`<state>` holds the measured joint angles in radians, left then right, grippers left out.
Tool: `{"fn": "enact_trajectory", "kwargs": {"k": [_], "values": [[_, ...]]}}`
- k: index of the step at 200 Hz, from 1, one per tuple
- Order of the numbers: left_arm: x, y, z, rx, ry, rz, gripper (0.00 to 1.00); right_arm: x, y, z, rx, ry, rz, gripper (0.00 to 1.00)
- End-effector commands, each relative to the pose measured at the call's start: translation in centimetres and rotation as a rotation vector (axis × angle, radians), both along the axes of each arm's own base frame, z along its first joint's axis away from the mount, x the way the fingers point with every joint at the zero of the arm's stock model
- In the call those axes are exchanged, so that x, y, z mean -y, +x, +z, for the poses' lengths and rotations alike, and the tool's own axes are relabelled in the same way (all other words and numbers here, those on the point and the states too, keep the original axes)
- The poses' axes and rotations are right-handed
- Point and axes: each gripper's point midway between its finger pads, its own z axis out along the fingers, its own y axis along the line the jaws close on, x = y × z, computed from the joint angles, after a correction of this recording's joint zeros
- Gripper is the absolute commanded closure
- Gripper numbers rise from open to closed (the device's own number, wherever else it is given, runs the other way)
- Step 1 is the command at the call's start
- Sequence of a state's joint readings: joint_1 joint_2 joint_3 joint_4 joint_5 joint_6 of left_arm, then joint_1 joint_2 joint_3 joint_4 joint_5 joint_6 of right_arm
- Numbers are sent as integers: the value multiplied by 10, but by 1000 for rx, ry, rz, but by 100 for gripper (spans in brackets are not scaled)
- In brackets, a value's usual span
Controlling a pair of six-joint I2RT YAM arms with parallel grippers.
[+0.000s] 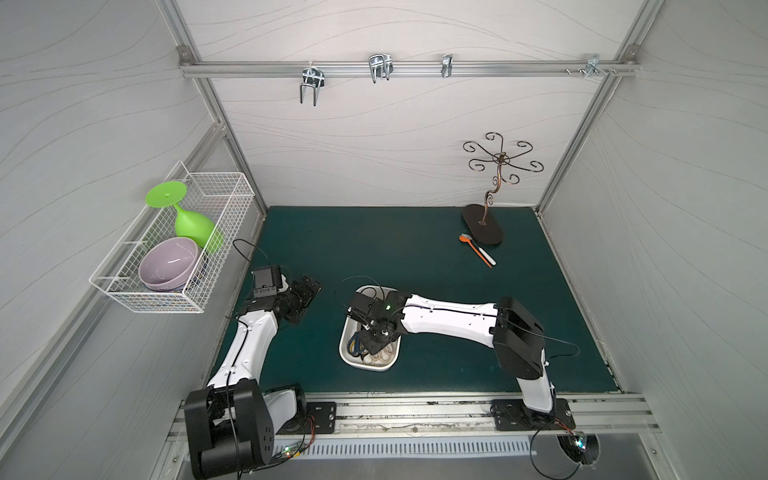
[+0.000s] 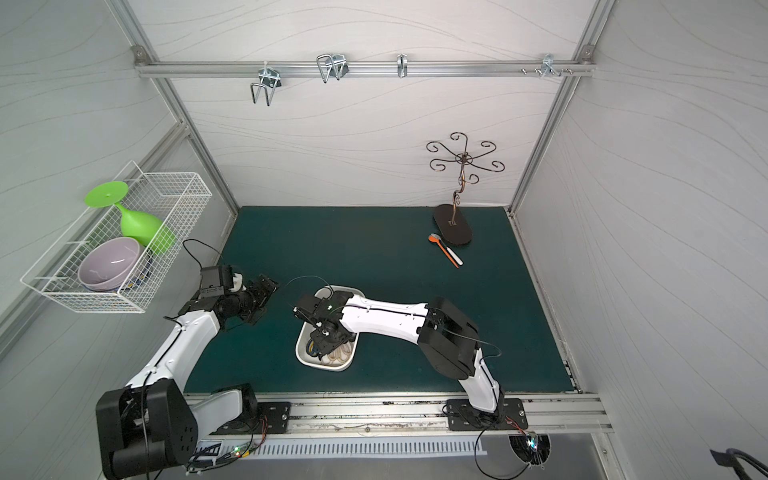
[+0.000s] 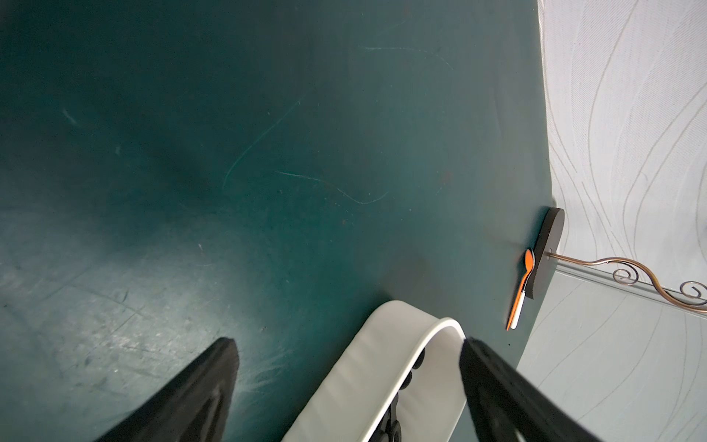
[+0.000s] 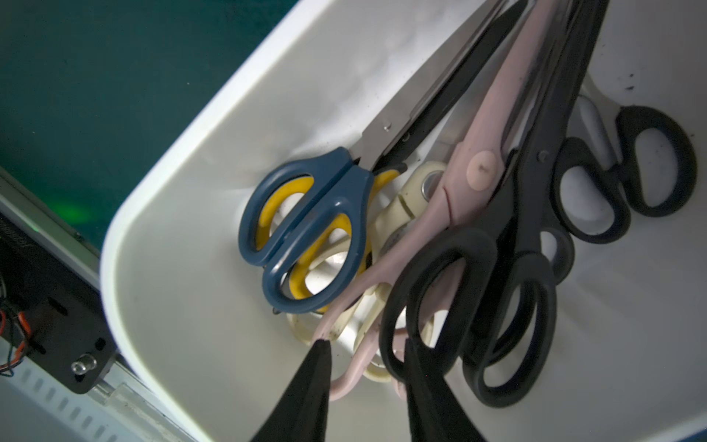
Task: Take the scissors out of the storage box
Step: Pick up the scissors from the storage box.
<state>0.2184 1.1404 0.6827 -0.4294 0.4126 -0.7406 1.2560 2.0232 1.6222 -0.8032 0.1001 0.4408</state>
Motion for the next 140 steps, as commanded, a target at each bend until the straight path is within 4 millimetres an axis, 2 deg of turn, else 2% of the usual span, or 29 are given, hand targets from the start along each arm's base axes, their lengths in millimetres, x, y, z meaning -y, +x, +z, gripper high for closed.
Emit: {"fn": "enact_trajectory", "kwargs": {"k": [1,67,84,140], "values": [[-1,3,4,19,-3,3,5,4,1,-8,-19,-45,-8,63],[1,4,7,25,-21,-3,5,5,3,-18,-22,-92,-13,67],[2,4,7,25,-24,-2,5,6,4,-18,-22,-92,-18,71],[3,4,10,27,-31,-8,5,12,9,-27,-40,-110,-49,72]]}}
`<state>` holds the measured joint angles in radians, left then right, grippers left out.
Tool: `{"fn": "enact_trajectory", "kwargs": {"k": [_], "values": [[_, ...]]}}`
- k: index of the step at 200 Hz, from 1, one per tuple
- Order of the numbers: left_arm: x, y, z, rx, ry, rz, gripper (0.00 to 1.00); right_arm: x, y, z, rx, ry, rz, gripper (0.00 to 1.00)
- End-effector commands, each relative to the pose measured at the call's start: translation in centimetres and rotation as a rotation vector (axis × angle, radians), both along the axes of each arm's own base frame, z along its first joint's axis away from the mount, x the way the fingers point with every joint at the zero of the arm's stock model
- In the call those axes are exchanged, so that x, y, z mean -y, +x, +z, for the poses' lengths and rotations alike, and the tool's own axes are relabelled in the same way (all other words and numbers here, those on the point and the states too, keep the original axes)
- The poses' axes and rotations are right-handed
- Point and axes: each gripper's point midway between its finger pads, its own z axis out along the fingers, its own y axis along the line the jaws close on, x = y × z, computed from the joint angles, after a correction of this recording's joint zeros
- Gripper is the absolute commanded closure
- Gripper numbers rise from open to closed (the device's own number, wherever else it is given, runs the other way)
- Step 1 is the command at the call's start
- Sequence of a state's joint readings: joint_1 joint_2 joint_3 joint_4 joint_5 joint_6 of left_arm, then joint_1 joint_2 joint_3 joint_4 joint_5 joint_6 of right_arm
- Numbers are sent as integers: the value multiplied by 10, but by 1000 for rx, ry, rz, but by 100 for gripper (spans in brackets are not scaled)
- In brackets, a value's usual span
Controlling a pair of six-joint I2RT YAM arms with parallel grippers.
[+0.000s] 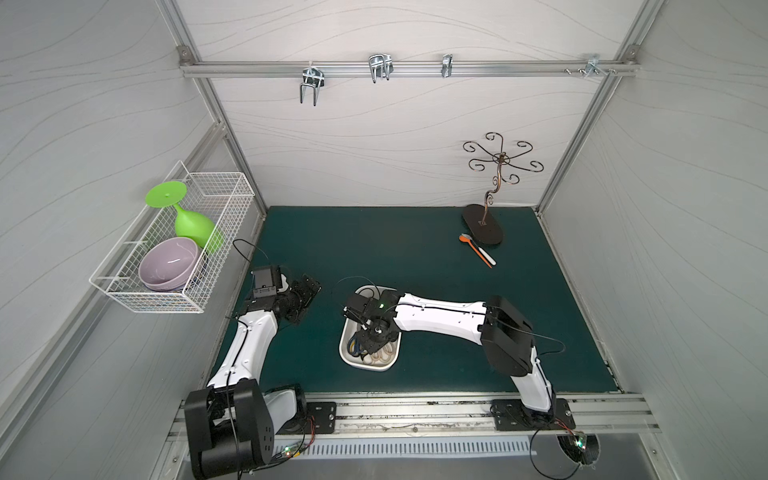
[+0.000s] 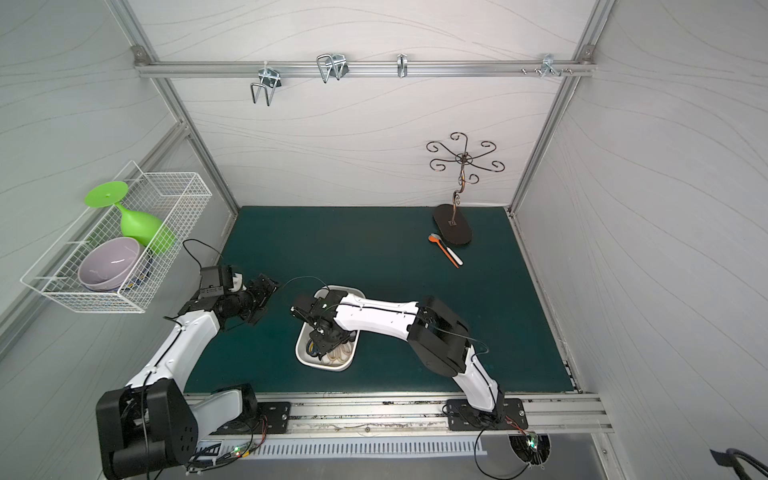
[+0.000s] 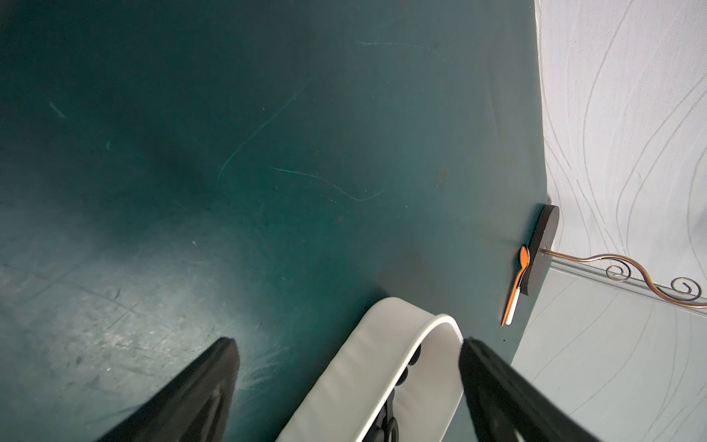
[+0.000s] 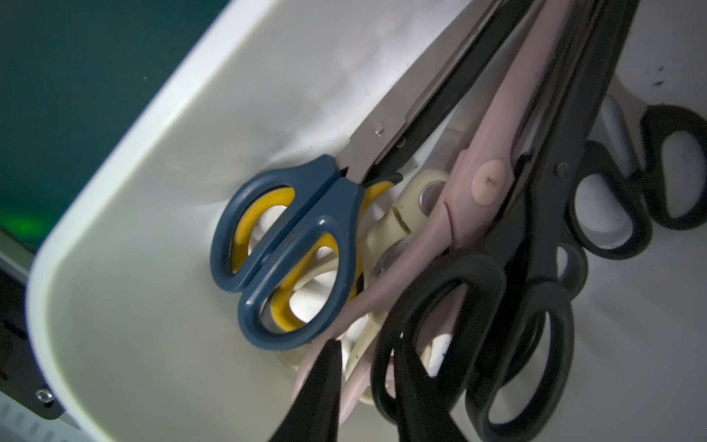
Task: Take the scissors out of the storage box
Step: Pick up the scissors from the storage box.
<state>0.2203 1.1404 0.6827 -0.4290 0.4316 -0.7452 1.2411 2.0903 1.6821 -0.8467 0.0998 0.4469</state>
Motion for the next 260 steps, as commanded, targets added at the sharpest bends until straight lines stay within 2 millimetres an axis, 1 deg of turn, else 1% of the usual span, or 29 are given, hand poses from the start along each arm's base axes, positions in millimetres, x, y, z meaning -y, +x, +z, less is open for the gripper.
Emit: {"fn": "enact_trajectory", "kwargs": {"k": [1,13,23,43,47,65,90,108,129,165,227,260], "values": [[1,4,9,24,-14,-2,5,13,1,-14,-22,-64,-29,72],[1,5,9,25,-17,-3,6,15,3,-16,-23,-73,-36,74],[1,5,10,26,-19,-2,5,15,3,-18,-29,-75,-38,78],[1,5,10,26,-21,-3,5,16,4,-19,-34,-77,-44,79],[2,6,11,27,-21,-4,6,16,4,-20,-35,-78,-42,81],[1,5,11,27,-21,-4,6,16,4,-17,-30,-72,-43,88],[2,5,11,28,-21,-5,6,18,5,-15,-21,-69,-48,89],[2,5,10,27,-21,-5,6,18,5,-14,-16,-64,-48,95],[2,5,11,28,-20,-3,5,18,7,-12,-13,-61,-47,100],[2,5,10,32,-22,-8,5,17,8,-6,-12,-45,-37,100],[5,8,6,31,-45,-11,6,14,12,19,-19,-11,-31,100],[6,9,4,26,-55,-13,6,14,14,26,-7,-11,-29,100]]}}
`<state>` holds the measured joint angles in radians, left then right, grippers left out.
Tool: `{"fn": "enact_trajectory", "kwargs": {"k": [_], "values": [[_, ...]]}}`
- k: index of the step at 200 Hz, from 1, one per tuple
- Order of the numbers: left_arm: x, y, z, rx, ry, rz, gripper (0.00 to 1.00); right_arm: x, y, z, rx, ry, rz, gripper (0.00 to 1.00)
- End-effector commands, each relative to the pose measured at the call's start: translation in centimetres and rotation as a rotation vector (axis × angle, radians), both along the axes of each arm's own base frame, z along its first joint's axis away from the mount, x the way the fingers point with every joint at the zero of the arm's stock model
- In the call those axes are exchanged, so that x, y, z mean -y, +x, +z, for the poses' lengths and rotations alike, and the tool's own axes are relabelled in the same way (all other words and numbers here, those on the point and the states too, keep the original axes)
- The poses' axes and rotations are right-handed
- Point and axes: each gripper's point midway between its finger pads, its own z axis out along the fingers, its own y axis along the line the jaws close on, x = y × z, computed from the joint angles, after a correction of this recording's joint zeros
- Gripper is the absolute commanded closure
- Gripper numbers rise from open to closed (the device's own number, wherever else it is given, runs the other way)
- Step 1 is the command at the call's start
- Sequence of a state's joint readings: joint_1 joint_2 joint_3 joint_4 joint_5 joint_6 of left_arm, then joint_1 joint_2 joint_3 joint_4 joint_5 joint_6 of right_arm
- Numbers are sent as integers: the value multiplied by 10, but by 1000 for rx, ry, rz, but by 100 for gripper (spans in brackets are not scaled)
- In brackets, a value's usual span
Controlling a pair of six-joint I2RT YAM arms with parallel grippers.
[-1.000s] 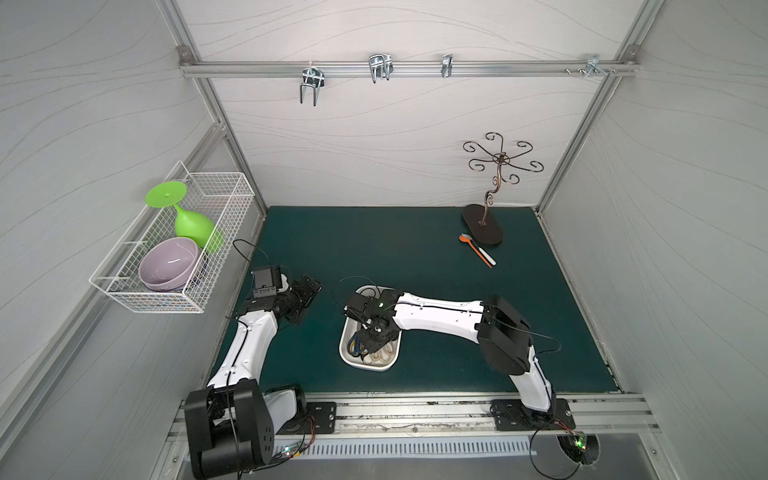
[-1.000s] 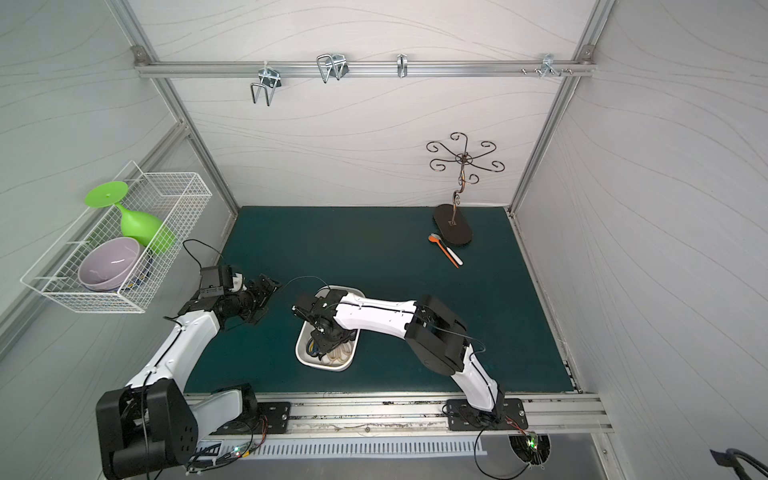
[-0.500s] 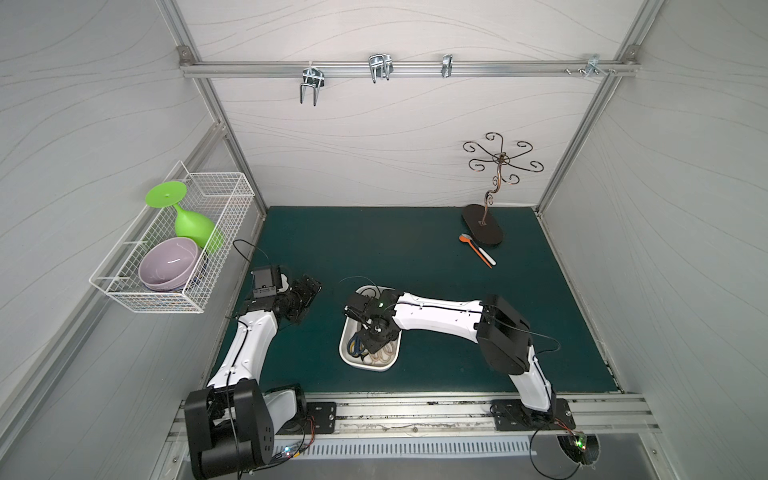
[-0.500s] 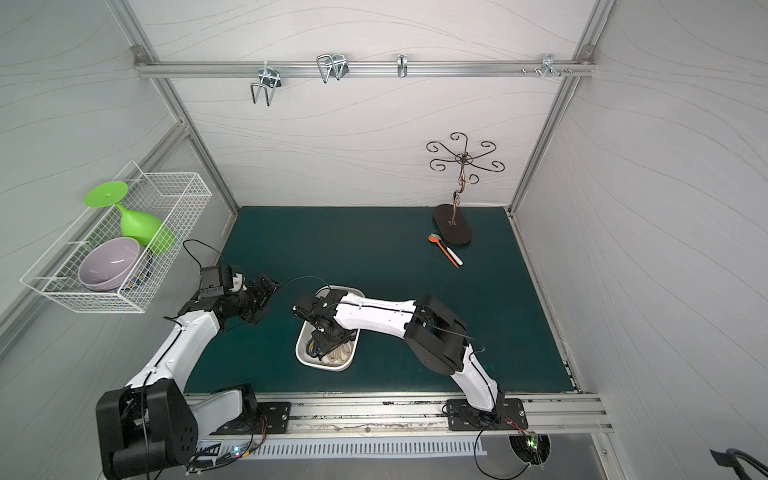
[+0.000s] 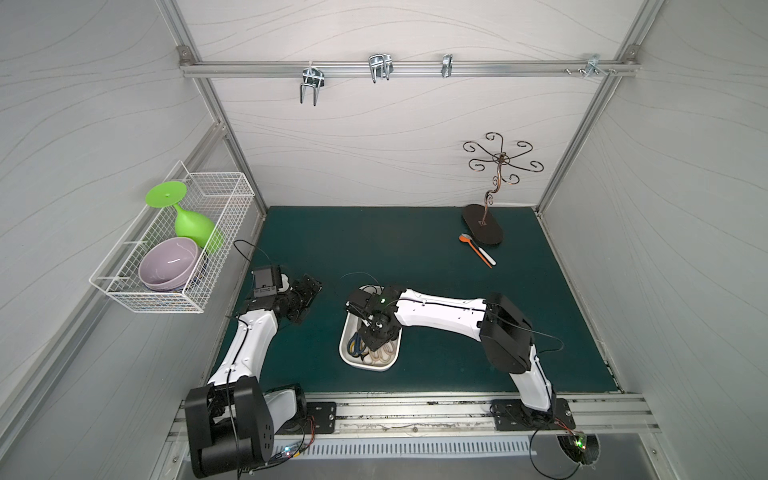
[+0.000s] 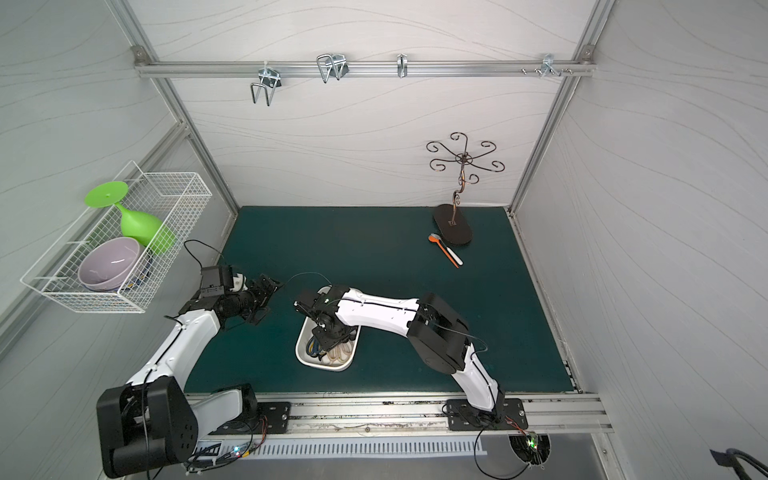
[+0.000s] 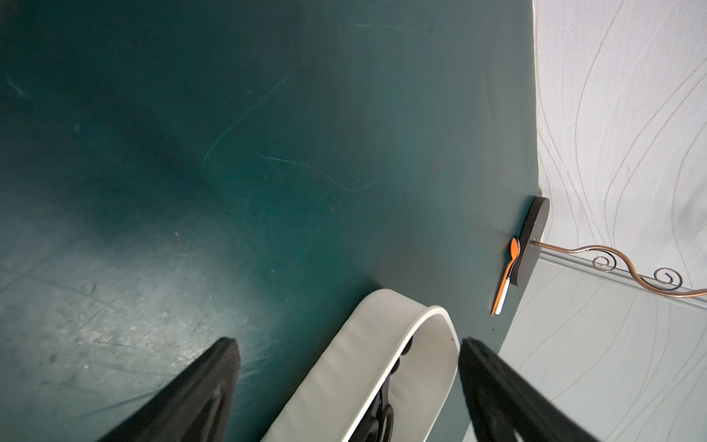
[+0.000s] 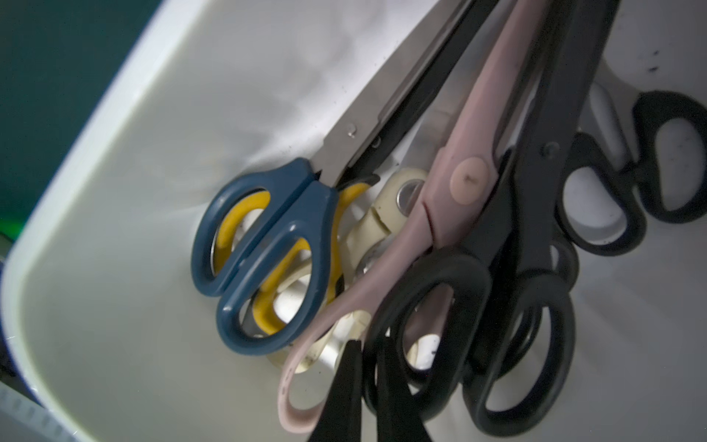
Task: Take the scissors out of the storage box
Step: Pick up the scissors from the storage box.
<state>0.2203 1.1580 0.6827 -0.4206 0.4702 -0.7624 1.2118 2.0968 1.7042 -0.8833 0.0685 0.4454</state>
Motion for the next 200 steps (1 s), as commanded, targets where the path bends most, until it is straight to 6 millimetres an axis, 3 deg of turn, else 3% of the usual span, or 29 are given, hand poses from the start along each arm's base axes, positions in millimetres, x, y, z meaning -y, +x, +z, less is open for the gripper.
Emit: {"fn": "enact_trajectory", "kwargs": {"k": [1,62,131,200], "values": [[0,8,5,33,-12,-2,6,9,7,24,29,-1,-8,100],[0,8,3,27,-16,-2,6,7,12,40,47,31,-7,100],[0,9,1,30,-12,-4,7,3,16,44,62,44,-4,100],[-1,25,3,23,-26,-19,8,-7,30,74,122,73,0,100]]}}
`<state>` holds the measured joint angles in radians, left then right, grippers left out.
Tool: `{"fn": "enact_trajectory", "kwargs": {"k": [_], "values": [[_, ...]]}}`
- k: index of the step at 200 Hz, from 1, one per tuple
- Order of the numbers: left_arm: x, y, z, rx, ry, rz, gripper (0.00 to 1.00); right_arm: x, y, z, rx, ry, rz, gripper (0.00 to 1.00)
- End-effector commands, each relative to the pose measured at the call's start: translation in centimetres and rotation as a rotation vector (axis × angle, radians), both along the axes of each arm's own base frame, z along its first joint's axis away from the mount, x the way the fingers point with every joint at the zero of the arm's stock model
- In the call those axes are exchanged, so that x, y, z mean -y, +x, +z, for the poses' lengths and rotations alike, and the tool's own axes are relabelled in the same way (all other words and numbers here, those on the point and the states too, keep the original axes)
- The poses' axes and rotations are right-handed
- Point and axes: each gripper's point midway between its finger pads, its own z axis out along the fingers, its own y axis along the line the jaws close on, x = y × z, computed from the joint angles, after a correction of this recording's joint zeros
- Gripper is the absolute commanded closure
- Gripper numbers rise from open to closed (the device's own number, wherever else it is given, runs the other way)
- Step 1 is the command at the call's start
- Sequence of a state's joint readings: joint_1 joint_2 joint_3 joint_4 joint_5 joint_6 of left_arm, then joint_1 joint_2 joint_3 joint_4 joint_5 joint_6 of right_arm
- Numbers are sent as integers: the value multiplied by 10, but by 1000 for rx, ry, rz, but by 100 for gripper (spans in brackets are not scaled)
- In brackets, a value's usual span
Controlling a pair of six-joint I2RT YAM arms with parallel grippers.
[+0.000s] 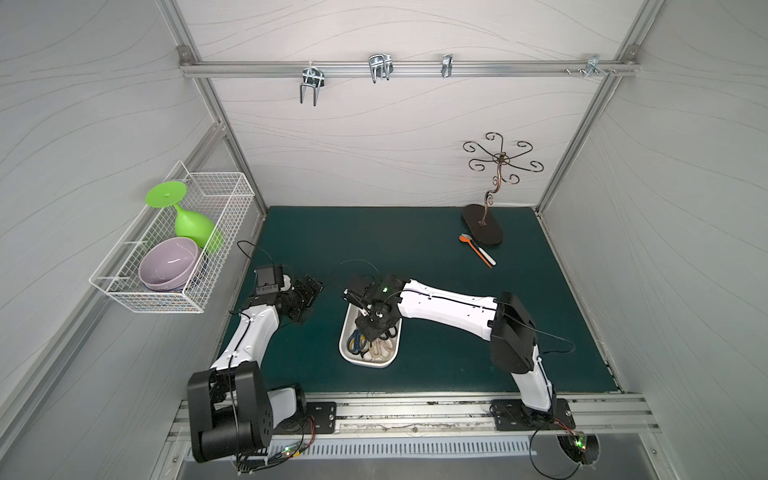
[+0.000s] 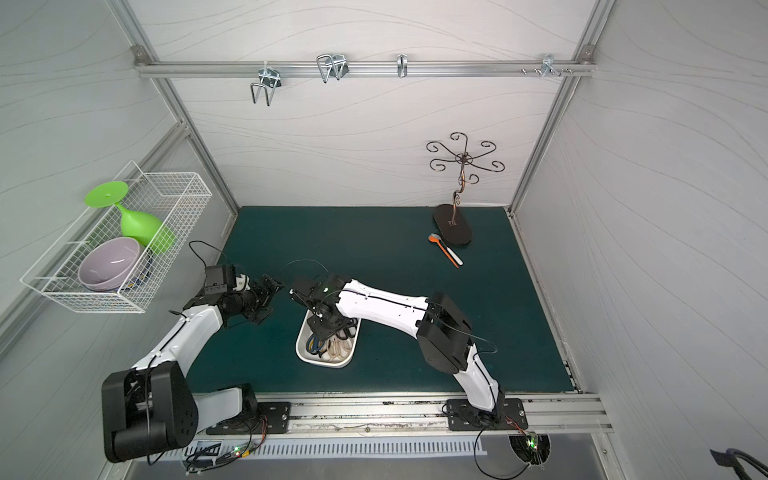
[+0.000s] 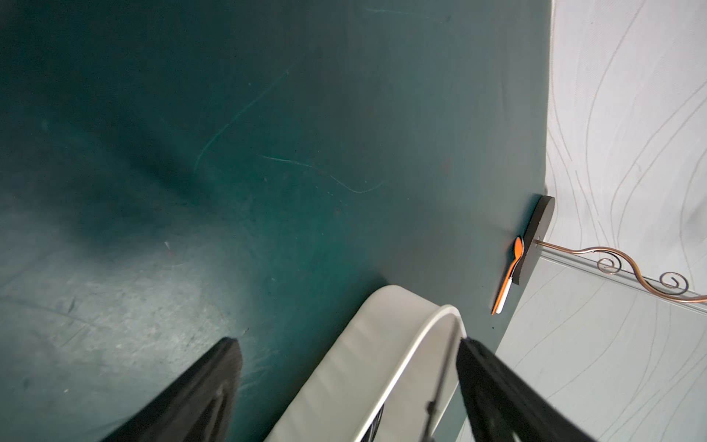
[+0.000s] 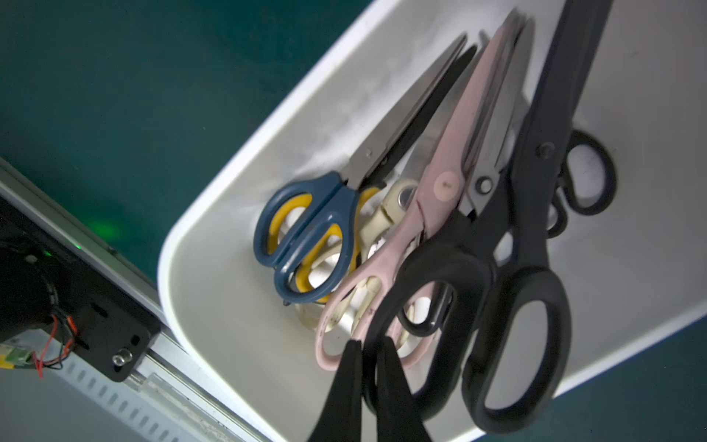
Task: Take the scissors out of the storage box
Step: Pick up the scissors from the storage box.
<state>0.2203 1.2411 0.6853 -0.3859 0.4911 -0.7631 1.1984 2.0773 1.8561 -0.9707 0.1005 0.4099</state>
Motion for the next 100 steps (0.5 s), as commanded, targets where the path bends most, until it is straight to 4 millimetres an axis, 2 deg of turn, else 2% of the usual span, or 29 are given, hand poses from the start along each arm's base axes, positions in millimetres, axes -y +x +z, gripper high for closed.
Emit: {"fn": "enact_trajectory", "kwargs": {"k": [1,58,82,100], "values": [[-3,19,19,63,0,-9,8,7,13,24,55,9,-15,100],[3,31,26,93,-56,-1,9,15,21,49,96,36,-33,100],[10,37,31,115,-52,-22,9,22,37,56,122,37,-50,100],[18,43,34,120,-30,-55,9,30,57,56,130,29,-74,100]]}}
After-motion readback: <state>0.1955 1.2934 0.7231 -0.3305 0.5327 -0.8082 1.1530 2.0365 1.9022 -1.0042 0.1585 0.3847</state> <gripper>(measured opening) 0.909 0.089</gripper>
